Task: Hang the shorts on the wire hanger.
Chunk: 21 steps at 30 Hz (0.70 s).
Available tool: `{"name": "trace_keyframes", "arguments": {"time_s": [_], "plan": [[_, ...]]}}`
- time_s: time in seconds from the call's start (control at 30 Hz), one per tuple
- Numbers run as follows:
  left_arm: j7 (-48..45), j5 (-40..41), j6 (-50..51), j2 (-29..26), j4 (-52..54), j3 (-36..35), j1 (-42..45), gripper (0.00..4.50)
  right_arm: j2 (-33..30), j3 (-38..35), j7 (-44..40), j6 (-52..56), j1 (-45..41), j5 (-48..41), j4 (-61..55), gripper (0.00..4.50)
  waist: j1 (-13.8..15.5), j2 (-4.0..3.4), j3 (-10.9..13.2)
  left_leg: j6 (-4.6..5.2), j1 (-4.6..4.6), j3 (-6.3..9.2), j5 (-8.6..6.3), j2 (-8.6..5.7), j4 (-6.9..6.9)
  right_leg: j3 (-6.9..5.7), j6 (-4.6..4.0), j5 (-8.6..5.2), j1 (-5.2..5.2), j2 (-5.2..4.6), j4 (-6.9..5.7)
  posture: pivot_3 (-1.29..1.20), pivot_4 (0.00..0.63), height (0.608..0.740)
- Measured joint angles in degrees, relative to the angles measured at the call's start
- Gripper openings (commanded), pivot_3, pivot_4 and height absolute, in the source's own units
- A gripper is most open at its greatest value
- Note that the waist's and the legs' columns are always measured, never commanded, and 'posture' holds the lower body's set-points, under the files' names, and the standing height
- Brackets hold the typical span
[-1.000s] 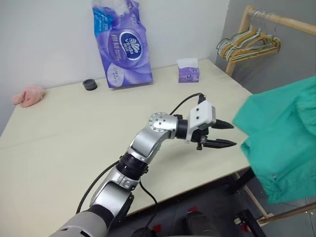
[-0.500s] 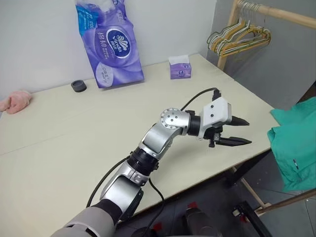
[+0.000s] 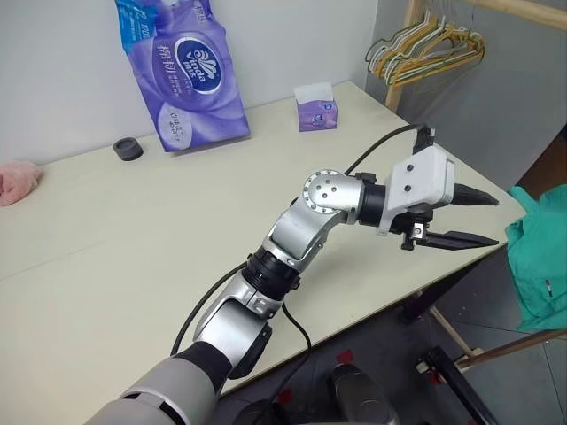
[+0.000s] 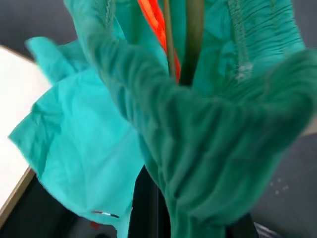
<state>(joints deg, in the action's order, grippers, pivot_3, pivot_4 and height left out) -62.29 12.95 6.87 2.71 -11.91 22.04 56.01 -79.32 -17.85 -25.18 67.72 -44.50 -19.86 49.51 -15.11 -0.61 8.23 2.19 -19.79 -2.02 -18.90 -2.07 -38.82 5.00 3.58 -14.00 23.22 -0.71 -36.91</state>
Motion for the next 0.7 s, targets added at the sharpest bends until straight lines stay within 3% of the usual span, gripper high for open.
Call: {"name": "trace_keyframes", "arguments": {"time_s": [0.27,0.43,0.7], "plan": [[0.9,-0.8,-2.3,1.2,-2.1,0.0,1.0,2.55,0.0,1.7,-2.4,-1.0,-3.6,2.8,0.6,0.00,-0.6,0.07,0.1,0.21,0.00,-0.24,-0.12,-0.20,-0.03,0.26,0.33,0.03,0.05,-0.26,0.03,-0.32,0.160,0.740],[1.0,-0.8,-2.6,1.5,-2.3,0.0,1.0,2.57,0.0,0.8,-2.2,-0.5,-4.2,3.0,-0.5,1.33,-0.7,0.07,0.1,0.28,0.00,-0.31,-0.16,-0.24,-0.03,0.35,0.43,0.01,0.06,-0.32,0.03,-0.34,0.153,0.740],[1.0,-1.3,-3.6,2.1,-3.8,0.0,1.2,2.57,0.1,-5.6,0.0,5.5,-3.5,2.8,-7.2,4.05,-0.9,0.07,0.1,0.29,0.00,-0.34,-0.17,-0.24,-0.04,0.40,0.46,0.02,0.08,-0.33,0.02,-0.35,0.142,0.740]]}}
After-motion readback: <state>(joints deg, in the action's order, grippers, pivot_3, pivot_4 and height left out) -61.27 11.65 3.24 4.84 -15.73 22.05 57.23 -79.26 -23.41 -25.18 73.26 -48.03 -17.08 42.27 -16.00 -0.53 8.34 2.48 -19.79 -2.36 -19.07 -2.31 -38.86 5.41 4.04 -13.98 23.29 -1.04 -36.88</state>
